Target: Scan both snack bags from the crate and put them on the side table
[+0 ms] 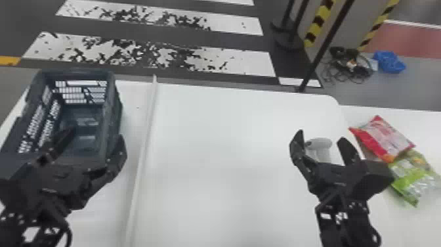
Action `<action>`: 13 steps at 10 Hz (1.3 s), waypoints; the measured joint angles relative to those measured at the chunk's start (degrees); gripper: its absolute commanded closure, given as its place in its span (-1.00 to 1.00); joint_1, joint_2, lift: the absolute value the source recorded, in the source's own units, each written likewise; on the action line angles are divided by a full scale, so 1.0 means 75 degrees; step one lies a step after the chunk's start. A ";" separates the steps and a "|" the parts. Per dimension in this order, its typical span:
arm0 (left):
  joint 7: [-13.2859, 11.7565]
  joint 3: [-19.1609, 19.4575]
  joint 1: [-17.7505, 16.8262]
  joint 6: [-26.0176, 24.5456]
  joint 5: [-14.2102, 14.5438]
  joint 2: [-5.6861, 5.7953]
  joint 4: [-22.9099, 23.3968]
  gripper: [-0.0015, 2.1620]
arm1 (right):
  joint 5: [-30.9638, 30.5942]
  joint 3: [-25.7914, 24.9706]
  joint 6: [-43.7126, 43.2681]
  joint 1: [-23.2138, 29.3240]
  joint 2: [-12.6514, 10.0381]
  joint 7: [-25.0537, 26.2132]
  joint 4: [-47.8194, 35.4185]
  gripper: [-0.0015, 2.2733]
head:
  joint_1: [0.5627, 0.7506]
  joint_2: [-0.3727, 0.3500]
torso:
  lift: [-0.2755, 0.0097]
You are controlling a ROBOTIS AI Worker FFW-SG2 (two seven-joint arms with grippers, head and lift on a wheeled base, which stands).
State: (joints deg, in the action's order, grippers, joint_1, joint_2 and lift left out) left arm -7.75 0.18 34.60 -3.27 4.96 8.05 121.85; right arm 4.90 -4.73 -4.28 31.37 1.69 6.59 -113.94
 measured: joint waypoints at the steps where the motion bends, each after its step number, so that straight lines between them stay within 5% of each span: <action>1: 0.0026 -0.0016 0.0089 0.0081 -0.0024 -0.0007 0.0054 -0.88 | -0.0263 0.0213 -0.0248 0.0116 -0.0003 0.0114 0.0001 -0.97 | 0.41 -0.28 | 0.32; 13: 0.0084 0.0122 0.0325 0.0378 0.0030 -0.0085 0.0224 -0.88 | -0.0349 0.0556 -0.0911 0.0571 0.0000 0.0082 -0.0148 -0.97 | 0.41 -0.16 | 0.32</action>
State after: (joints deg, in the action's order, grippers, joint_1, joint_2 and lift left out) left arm -7.12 1.09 37.04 -0.44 5.19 7.41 123.53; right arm 2.29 -0.56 -11.11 35.65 1.69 7.20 -115.05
